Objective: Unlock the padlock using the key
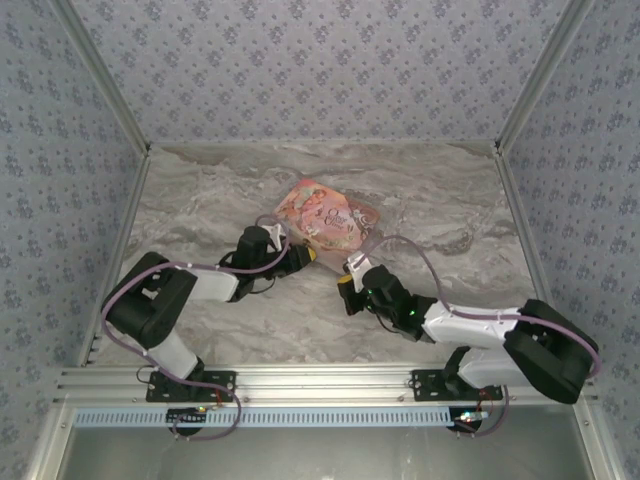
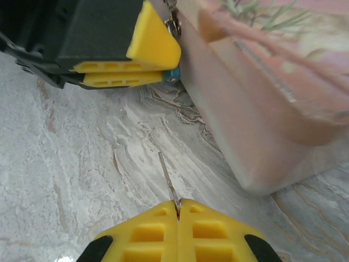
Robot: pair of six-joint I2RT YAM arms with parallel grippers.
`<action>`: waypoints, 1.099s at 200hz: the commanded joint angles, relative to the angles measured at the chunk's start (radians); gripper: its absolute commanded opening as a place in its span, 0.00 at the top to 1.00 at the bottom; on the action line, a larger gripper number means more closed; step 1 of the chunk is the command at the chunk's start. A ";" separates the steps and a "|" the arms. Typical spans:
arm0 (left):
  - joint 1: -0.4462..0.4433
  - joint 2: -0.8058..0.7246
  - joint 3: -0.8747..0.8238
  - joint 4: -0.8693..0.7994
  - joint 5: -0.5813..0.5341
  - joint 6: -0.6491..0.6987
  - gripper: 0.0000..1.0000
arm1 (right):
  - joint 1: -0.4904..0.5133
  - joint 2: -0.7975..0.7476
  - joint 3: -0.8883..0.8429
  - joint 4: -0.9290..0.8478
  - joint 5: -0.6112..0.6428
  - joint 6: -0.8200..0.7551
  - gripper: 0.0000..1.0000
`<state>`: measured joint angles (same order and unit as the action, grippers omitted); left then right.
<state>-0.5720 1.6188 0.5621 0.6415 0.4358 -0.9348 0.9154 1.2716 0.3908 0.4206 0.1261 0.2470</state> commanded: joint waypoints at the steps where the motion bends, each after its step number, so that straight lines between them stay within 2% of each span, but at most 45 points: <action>1: -0.007 -0.068 0.038 -0.008 -0.023 -0.057 0.80 | 0.009 0.058 0.052 0.094 0.053 -0.038 1.00; 62: -0.025 -0.126 0.054 -0.084 -0.057 -0.116 0.79 | 0.017 0.178 0.110 0.154 0.076 -0.055 1.00; 220: -0.046 -0.118 0.094 -0.109 -0.070 -0.161 0.79 | 0.025 0.263 0.182 0.164 0.160 -0.061 1.00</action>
<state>-0.6117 1.5311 0.6125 0.4950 0.3721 -1.0870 0.9321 1.5135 0.5419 0.5583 0.2520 0.1932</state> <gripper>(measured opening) 0.205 0.057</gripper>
